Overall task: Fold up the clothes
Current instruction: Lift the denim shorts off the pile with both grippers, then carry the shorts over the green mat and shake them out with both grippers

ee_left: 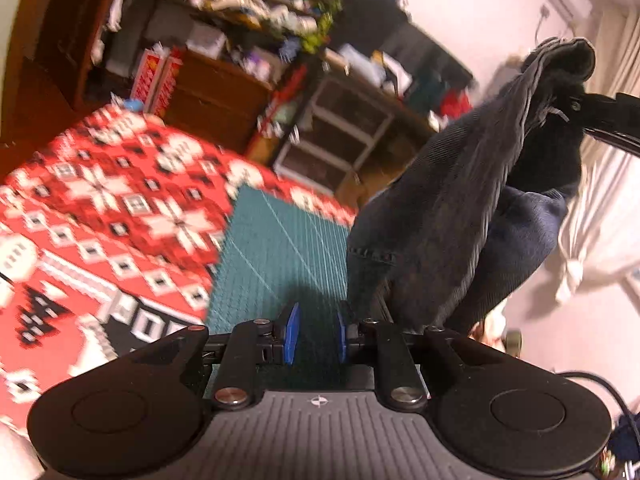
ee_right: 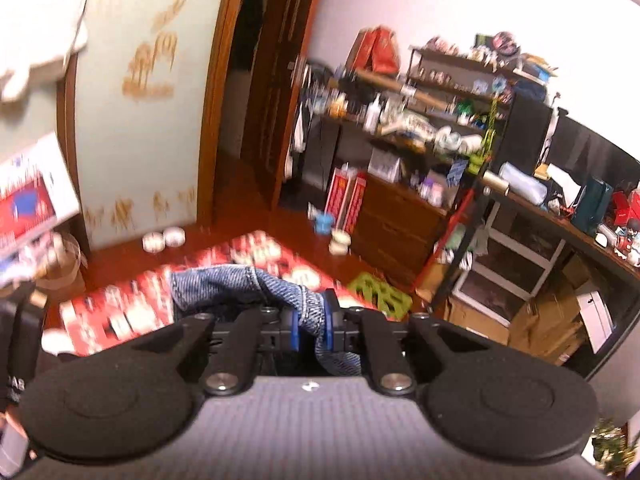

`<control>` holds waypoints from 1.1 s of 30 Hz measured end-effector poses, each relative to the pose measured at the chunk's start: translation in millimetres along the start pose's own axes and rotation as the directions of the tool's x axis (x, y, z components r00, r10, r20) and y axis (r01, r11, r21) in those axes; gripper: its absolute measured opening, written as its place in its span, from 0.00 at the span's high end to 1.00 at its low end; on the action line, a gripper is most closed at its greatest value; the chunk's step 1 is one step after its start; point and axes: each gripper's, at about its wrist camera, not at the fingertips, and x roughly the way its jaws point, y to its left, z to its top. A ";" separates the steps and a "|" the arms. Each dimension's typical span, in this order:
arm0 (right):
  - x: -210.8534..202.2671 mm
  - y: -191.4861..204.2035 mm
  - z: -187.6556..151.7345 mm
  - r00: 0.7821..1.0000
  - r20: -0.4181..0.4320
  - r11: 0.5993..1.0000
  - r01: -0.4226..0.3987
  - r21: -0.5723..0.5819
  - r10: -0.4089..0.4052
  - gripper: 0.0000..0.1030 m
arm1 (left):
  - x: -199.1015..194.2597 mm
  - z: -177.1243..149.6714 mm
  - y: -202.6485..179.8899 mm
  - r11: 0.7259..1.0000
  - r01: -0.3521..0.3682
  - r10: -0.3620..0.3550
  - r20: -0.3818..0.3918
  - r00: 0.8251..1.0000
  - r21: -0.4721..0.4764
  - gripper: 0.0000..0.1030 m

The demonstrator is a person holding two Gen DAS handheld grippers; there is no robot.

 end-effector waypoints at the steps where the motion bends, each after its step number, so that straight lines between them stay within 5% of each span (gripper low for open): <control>1: -7.9 -1.6 9.7 1.000 0.024 1.000 0.007 0.012 -0.008 0.88 | -8.6 4.4 1.5 1.000 -0.006 0.006 0.025 1.000 0.000 0.80; 6: -49.4 -24.7 31.7 0.993 0.101 0.995 0.048 0.087 -0.057 0.88 | -44.2 22.6 8.1 0.999 -0.042 0.040 0.141 0.989 0.008 0.67; 10: -61.2 -55.1 4.7 0.993 0.060 0.980 0.092 0.175 -0.104 0.88 | -53.8 27.6 13.4 0.998 -0.059 0.055 0.173 0.983 0.018 0.60; 17: -57.0 -113.4 -73.1 0.984 -0.091 0.916 0.178 0.360 -0.155 0.88 | -18.8 0.9 10.4 0.992 -0.101 0.098 0.039 0.994 0.078 0.60; 25: -34.7 -145.7 -184.8 0.946 -0.255 0.830 0.301 0.470 -0.199 0.88 | 9.7 -34.6 -5.3 0.969 -0.088 0.110 -0.081 0.991 0.232 0.60; 29: -38.4 -158.5 -226.2 0.931 -0.286 0.790 0.346 0.505 -0.225 0.88 | 14.0 -45.3 -11.6 0.938 -0.067 0.114 -0.119 0.986 0.341 0.60; 33: -34.6 -173.7 -252.8 0.926 -0.307 0.749 0.361 0.555 -0.218 0.88 | 23.9 -61.6 -26.9 0.860 -0.007 0.112 -0.176 0.978 0.510 0.60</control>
